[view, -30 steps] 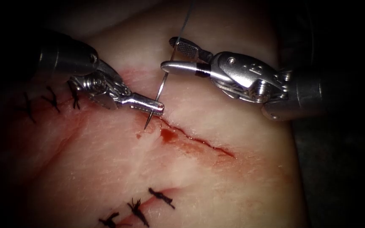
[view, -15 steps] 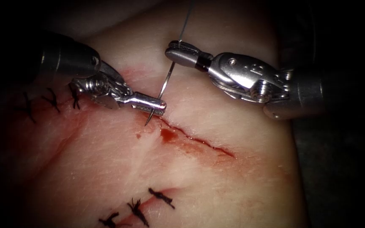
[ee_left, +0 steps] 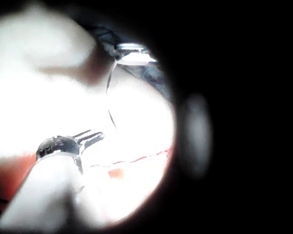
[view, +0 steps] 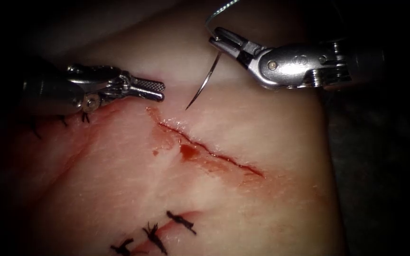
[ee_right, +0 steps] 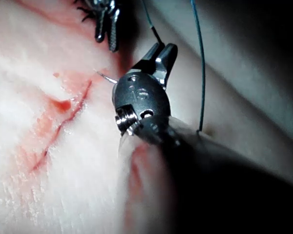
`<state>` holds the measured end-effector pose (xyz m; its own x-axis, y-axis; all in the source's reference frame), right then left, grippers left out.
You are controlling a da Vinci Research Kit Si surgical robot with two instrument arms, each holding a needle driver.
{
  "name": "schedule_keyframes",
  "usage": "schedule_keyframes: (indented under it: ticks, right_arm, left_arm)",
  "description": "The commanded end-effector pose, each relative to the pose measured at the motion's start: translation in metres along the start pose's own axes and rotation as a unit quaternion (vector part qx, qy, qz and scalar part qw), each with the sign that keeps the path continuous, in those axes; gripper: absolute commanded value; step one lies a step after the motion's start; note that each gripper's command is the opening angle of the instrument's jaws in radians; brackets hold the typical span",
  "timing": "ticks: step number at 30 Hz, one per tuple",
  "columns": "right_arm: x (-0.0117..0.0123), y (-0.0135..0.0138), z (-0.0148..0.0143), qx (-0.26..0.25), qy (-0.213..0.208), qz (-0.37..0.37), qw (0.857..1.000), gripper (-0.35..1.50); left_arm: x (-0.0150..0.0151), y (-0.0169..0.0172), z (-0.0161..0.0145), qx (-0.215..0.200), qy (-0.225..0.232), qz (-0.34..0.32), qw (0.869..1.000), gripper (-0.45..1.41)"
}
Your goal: Wound Closure
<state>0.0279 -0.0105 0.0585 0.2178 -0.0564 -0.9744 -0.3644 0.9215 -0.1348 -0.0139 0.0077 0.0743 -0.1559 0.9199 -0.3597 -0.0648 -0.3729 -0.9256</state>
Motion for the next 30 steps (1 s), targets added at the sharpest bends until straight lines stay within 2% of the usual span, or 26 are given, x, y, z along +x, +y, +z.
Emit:
schedule_keyframes:
  ticks: [1,2,3,4,6,10,13,15,17,20,30]
  right_arm:
    - [0.0,-0.0007,0.0009,0.004,-0.001,-0.004,1.0,-0.35]
    - [-0.0002,-0.0011,0.0008,0.011,-0.009,-0.007,1.0,-0.35]
    - [-0.0002,-0.0011,0.0008,0.011,-0.009,-0.007,1.0,-0.35]
    - [-0.0006,-0.0013,0.0009,0.028,-0.014,-0.001,1.0,-0.35]
    - [-0.0007,-0.0012,0.001,0.048,-0.009,0.008,0.999,-0.35]
    - [-0.0005,-0.0012,0.0011,0.044,-0.011,0.011,0.999,-0.35]
    - [-0.0004,-0.0015,0.0014,0.074,0.008,-0.029,0.997,-0.35]
    - [-0.0003,-0.0016,0.002,0.11,0.022,-0.1,0.989,-0.35]
    - [-0.0003,-0.0017,0.0024,0.125,0.038,-0.131,0.983,-0.35]
    - [-0.0001,-0.0019,0.0024,0.123,0.042,-0.161,0.978,-0.35]
    - [-0.0003,-0.0027,0.0025,0.122,0.047,-0.196,0.972,-0.35]
  left_arm:
    - [-0.0011,0.0,0.0007,0.013,-0.026,-0.037,0.999,-0.45]
    - [-0.0019,0.0006,0.0011,0.023,-0.068,-0.07,0.995,-0.45]
    - [-0.0019,0.0006,0.0011,0.023,-0.068,-0.07,0.995,-0.45]
    - [-0.0028,0.0017,0.0023,0.027,-0.124,-0.072,0.989,-0.45]
    - [-0.0032,0.0026,0.0035,0.022,-0.138,-0.088,0.986,-0.45]
    - [-0.0038,0.003,0.0047,0.019,-0.153,-0.105,0.982,-0.45]
    - [-0.005,0.0028,0.0053,0.047,-0.171,-0.115,0.977,-0.45]
    - [-0.0063,0.002,0.0055,0.075,-0.185,-0.134,0.971,-0.45]
    - [-0.0072,0.0014,0.0054,0.109,-0.202,-0.147,0.962,-0.45]
    - [-0.0077,0.0009,0.0054,0.13,-0.21,-0.151,0.957,-0.45]
    - [-0.0073,-0.0003,0.0059,0.146,-0.191,-0.186,0.953,-0.45]
